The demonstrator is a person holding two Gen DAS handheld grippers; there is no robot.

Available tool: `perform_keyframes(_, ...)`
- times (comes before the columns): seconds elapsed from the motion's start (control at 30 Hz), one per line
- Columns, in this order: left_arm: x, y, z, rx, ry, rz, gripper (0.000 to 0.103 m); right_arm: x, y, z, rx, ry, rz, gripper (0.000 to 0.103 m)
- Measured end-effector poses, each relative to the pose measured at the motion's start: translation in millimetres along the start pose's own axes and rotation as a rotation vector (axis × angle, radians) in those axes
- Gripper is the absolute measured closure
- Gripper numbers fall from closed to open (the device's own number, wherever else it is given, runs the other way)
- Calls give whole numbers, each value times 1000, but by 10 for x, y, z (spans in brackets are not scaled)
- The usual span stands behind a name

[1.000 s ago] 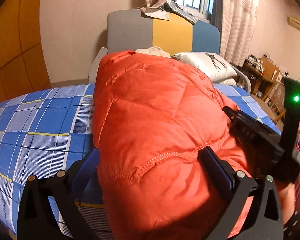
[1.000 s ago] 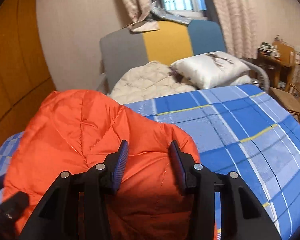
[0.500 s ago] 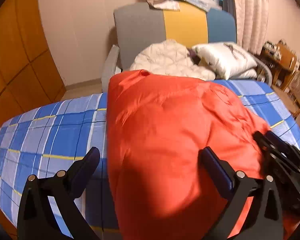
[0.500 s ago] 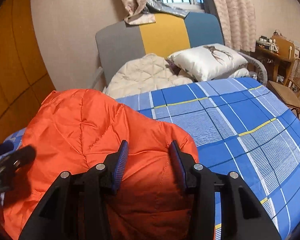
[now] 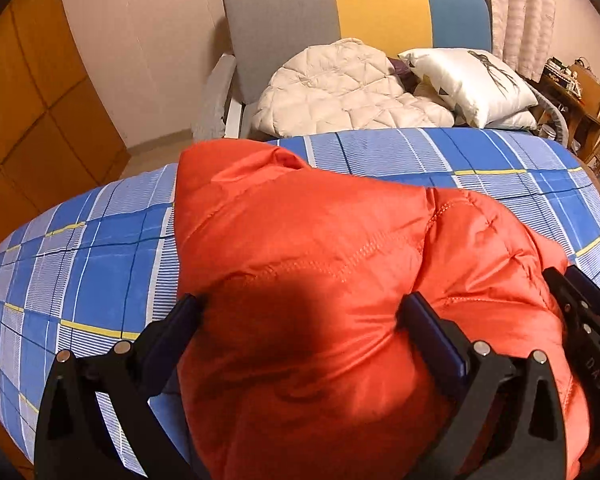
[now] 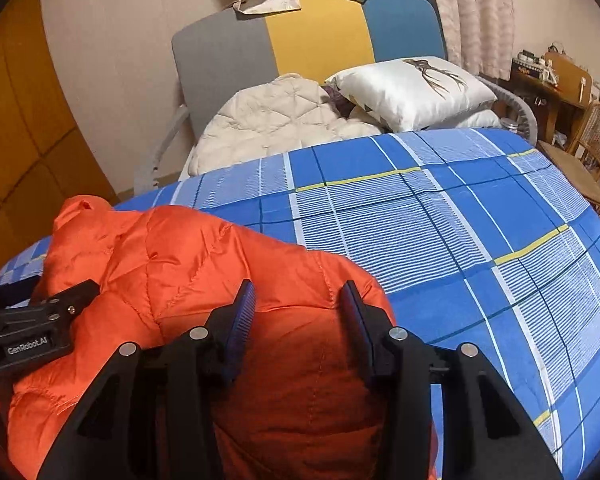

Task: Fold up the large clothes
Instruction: 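Grasp the hood end of the orange jacket with the right tool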

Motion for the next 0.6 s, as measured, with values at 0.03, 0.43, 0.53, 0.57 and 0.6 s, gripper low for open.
perform_keyframes(0.03, -11, -2, 13, 0, 6, 5, 2, -5, 0, 14, 2, -1, 2, 59)
perform_keyframes(0.43, 204, -595, -781, -100, -44, -7, 2, 26, -95, -540, -48, 18, -17, 26)
perform_keyframes(0.53, 260, -766, -909, -118, -55, -31, 2, 68, -190, -752, -64, 42, -6, 26)
perform_keyframes(0.57, 275, -834, -953, -121, -56, -41, 2, 90, -235, -823, -68, 52, -4, 26)
perform_keyframes(0.6, 289, -894, -989, -120, -64, -50, 2, 112, -268, -867, -68, 51, -6, 26)
Point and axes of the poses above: each gripper's, at about its wrist camera, not at the fingertips, and z roughly the way its jaws point, x to its left, y to its top, the point moved 1 cm from there along z, roughly the way its jaws point, and after that the axes turned 12 degrees about y, right-handed, at the moved point
